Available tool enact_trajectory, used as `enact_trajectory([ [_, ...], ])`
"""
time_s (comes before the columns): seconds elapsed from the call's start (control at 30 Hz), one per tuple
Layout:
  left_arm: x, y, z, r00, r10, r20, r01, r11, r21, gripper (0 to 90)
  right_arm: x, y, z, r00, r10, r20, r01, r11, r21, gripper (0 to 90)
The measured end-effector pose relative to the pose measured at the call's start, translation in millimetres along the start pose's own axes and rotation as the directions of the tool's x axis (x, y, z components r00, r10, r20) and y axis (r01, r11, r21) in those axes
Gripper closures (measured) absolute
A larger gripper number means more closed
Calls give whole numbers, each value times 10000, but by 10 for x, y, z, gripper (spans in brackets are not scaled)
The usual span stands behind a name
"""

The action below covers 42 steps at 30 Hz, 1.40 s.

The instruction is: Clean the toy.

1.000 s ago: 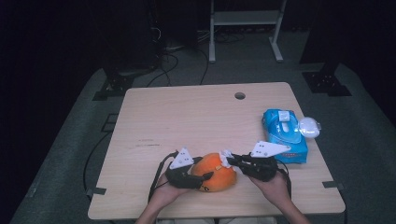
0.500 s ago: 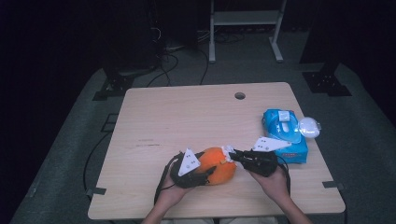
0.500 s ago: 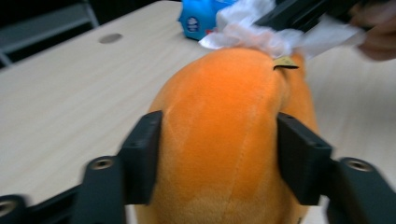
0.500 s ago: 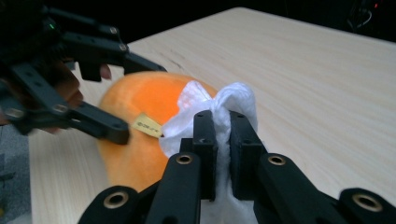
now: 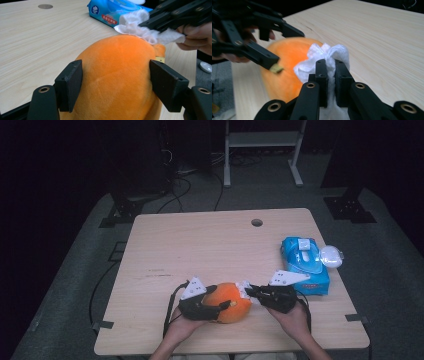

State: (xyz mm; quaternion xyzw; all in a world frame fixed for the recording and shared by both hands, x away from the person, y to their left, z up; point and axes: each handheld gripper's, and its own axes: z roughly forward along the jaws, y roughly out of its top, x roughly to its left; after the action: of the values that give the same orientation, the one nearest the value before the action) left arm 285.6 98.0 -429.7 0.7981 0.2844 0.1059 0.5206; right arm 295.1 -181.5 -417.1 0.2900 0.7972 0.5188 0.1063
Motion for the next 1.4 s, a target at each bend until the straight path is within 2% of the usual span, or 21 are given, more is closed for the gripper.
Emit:
enact_trajectory([
  [0.1, 3, 11, -8, 9995, 172, 258, -174, 9998, 66, 270, 126, 75, -18, 9985, -434, -339, 422, 9986, -332, 822],
  [0.17, 20, 21, -15, 9985, 191, 515, -197, 9997, 115, 207, 168, 85, 11, 9974, -635, -342, 626, 9977, -254, 822],
  [0.23, 45, 44, -12, 9994, 70, 341, -79, 9996, 260, 138, 127, 51, 37, 9980, -522, -360, 514, 9984, -220, 822],
  [0.27, 65, 41, 5, 9995, -131, 288, 120, 9992, 370, 93, 103, 42, 35, 9986, -468, -264, 462, 9987, -199, 822],
  [0.33, 102, -3, 42, 9982, -428, 423, 407, 9979, 511, 105, 30, 25, 18, 9995, -297, -64, 296, 9994, -199, 822],
  [0.4, 99, -27, 43, 9984, -369, 417, 345, 9978, 563, 166, -27, -7, 13, 10000, 65, -37, -66, 9999, -116, 822],
  [0.47, 81, -26, 24, 9997, -79, 246, 63, 9980, 626, 257, -52, -26, 18, 9998, 208, -3, -208, 9997, -82, 822],
  [0.53, 66, -39, 23, 9998, -2, 218, -13, 9977, 677, 302, -41, 0, 15, 9996, 296, 21, -296, 9995, -142, 822],
  [0.6, 49, -32, 16, 9995, 98, 311, -121, 9972, 736, 303, 20, 50, 12, 10000, 88, -20, -88, 9996, -272, 822],
  [0.67, 43, -22, 6, 9986, -32, 533, -9, 9970, 769, 274, 63, 77, 29, 10000, -15, -97, 11, 9995, -326, 822],
  [0.77, 60, 5, -41, 9920, -107, 1256, -11, 9956, 940, 201, 38, 45, 42, 9992, -17, -391, 11, 9999, -154, 822],
  [0.8, 73, 14, -62, 9914, -120, 1300, 1, 9958, 913, 198, 46, 36, 38, 9987, -120, -488, 119, 9999, -23, 822],
  [0.83, 97, 23, -75, 9907, -363, 1315, 252, 9961, 850, 175, 67, 33, 31, 9978, -258, -604, 263, 9996, 73, 822],
  [0.87, 120, 29, -75, 9897, -645, 1275, 544, 9952, 811, 152, 93, 32, 26, 9964, -430, -732, 438, 9990, 98, 822],
  [0.93, 142, 22, -37, 9899, -862, 1124, 752, 9923, 983, 110, 140, 40, 33, 9935, -664, -925, 678, 9976, 114, 821],
  [1.0, 127, -2, -14, 9913, -851, 1006, 756, 9927, 943, 199, 145, 64, 44, 9939, -690, -861, 697, 9976, 52, 819],
  [1.1, 33, 23, -27, 9997, -70, 220, 58, 9987, 504, 399, 107, 97, 40, 9957, -484, -792, 473, 9987, -167, 819],
  [1.17, -39, 64, -13, 9992, 228, -336, -225, 9997, 101, 438, 112, 134, 37, 9968, -531, -606, 511, 9981, -340, 819],
  [1.23, -99, 91, 27, 9938, 783, -790, -775, 9969, 130, 441, 110, 168, 25, 9971, -517, -562, 486, 9973, -549, 820],
  [1.3, -115, 81, 56, 9942, 816, -701, -801, 9965, 232, 428, 86, 160, 33, 9978, -440, -504, 411, 9975, -573, 820],
  [1.4, -90, 73, 33, 9980, 613, -169, -607, 9977, 307, 339, -4, 81, 61, 9987, -95, -510, 74, 9991, -422, 821],
])
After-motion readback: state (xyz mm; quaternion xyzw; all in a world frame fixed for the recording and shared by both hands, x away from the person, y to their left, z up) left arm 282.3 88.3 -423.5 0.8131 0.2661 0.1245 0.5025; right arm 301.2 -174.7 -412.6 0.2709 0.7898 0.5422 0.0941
